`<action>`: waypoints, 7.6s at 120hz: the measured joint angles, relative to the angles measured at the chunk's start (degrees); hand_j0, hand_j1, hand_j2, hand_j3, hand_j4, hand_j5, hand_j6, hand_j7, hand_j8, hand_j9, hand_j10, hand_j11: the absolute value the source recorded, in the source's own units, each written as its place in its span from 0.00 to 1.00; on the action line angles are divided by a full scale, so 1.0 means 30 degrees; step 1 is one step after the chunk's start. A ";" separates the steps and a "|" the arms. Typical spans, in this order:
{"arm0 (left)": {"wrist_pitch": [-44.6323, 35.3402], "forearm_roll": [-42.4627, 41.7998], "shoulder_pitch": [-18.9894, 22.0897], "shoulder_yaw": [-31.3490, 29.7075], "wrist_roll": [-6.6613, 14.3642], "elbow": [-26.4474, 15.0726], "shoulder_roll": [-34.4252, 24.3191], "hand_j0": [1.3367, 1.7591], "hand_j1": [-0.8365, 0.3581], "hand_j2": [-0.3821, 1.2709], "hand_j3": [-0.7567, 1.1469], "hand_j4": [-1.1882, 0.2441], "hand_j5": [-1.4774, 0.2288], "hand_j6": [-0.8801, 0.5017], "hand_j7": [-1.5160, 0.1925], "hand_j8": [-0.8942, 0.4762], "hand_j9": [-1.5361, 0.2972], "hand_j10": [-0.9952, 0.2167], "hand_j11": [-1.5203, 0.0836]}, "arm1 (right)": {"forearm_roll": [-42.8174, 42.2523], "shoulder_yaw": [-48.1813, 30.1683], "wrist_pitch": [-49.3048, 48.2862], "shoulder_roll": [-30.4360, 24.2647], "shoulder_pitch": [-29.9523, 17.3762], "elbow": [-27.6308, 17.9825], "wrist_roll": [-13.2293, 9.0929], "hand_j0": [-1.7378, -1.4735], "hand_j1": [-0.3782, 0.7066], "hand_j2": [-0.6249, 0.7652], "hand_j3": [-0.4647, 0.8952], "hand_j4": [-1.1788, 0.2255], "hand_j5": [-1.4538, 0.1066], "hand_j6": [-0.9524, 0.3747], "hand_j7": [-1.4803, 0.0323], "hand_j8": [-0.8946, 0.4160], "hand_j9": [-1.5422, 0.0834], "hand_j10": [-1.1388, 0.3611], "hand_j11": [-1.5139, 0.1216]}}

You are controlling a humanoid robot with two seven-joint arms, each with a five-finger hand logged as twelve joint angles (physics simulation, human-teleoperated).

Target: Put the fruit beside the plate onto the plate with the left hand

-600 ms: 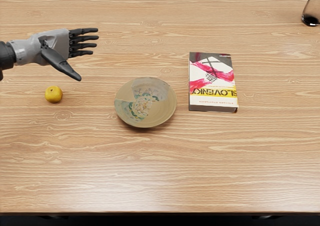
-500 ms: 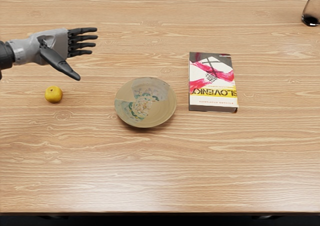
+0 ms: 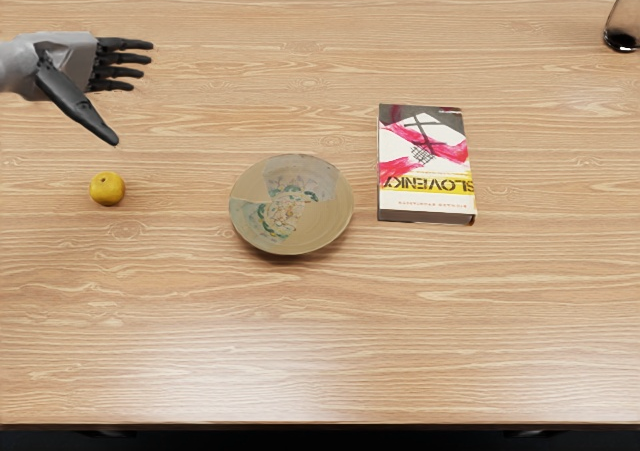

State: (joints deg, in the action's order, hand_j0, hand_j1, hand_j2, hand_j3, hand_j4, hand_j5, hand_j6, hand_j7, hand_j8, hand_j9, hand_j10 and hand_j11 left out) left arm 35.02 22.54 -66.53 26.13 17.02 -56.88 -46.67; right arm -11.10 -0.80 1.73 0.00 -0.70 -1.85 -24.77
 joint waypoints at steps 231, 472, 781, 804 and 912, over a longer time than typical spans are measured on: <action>-0.2227 0.9973 -0.4718 -0.8136 0.3026 -0.4242 0.0367 0.76 0.96 0.23 0.40 0.81 0.84 0.61 0.87 0.63 0.82 0.79 0.92 | 0.0000 0.0001 -0.0001 0.0000 0.0000 0.0001 -0.0005 0.30 0.03 0.45 0.34 0.84 0.93 0.72 0.98 0.68 0.95 0.76 0.93; -0.7511 1.1116 -0.1200 -0.8949 0.2240 0.0193 0.4365 0.76 0.80 0.26 0.40 0.69 0.72 0.49 0.74 0.51 0.70 0.66 0.79 | -0.0002 0.0001 -0.0008 0.0000 0.0000 0.0000 -0.0001 0.30 0.03 0.45 0.34 0.84 0.93 0.72 0.98 0.68 0.95 0.76 0.93; -1.2438 1.1717 -0.0120 -1.0990 0.1918 -0.0642 0.4334 0.76 0.58 0.28 0.40 0.54 0.55 0.34 0.57 0.35 0.55 0.48 0.62 | 0.0003 0.0001 -0.0009 0.0000 0.0000 0.0001 -0.0002 0.30 0.03 0.45 0.34 0.84 0.93 0.72 0.98 0.68 0.95 0.76 0.93; -1.2689 1.1723 -0.0090 -1.0995 0.1915 -0.0639 0.4335 0.76 0.58 0.28 0.40 0.54 0.55 0.33 0.57 0.35 0.54 0.48 0.61 | 0.0001 0.0001 -0.0010 0.0000 0.0000 0.0001 -0.0003 0.30 0.03 0.45 0.34 0.84 0.93 0.72 0.98 0.68 0.95 0.76 0.93; -1.3205 1.1784 0.0044 -1.0995 0.1770 -0.0827 0.4155 0.76 0.51 0.32 0.40 0.48 0.48 0.27 0.50 0.28 0.48 0.40 0.54 | 0.0001 0.0001 -0.0008 0.0000 0.0000 0.0001 -0.0003 0.30 0.03 0.45 0.34 0.84 0.93 0.72 0.98 0.68 0.95 0.76 0.93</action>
State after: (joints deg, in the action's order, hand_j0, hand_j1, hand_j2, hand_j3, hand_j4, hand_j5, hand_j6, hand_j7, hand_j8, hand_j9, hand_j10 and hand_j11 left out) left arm -4.60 57.89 -66.39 -6.86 22.33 -59.37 -34.20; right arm -11.10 -0.80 1.71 0.00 -0.70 -1.85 -24.78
